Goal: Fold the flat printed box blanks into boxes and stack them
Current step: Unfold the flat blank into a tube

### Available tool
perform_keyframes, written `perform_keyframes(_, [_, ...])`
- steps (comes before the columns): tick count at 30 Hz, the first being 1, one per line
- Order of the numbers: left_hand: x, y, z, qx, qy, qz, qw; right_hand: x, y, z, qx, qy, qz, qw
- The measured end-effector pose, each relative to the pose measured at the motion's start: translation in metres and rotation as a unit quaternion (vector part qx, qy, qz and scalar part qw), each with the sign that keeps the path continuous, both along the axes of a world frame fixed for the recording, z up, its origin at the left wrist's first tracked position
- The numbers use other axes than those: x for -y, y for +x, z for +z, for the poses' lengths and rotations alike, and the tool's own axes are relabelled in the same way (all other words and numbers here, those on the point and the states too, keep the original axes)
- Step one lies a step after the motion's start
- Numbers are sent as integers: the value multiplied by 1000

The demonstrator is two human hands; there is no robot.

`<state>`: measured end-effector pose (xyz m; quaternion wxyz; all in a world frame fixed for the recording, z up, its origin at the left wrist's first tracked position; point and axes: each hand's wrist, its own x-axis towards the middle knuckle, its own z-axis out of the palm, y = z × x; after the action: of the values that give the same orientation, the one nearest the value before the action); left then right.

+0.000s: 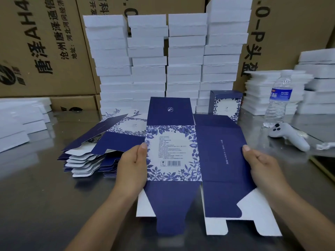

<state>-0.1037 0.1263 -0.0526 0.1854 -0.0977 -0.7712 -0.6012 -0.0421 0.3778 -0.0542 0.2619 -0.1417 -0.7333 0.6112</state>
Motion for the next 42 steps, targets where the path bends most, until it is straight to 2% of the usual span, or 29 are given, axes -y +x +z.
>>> perform_keyframes(8, [3, -2, 0, -28, -18, 61, 998, 0, -4, -4, 6, -71, 72, 995])
perform_keyframes(12, [6, -7, -2, -7, 1, 71, 997, 4, -1, -4, 58, -12, 85, 995])
perform_keyframes(19, [3, -7, -6, 90, 96, -31, 991, -1, -2, -3, 33, 18, 45, 998])
perform_keyframes(24, [0, -4, -3, 29, 17, -16, 999, -2, -1, -2, 22, -4, 25, 999])
perform_keyframes(31, [3, -1, 2, 13, 33, 1, 999, 1, 2, 3, 19, -95, 74, 993])
perform_keyframes(35, [5, -3, 2, 4, 54, 22, 998, 1, 4, 2, 52, -50, 89, 993])
perform_keyframes(39, [4, -3, 1, 41, 95, -10, 995, 1, 2, -1, 61, -10, 64, 996])
perform_keyframes(42, [3, 1, 5, 109, 159, -54, 980, 0, -1, -2, 63, -4, 47, 997])
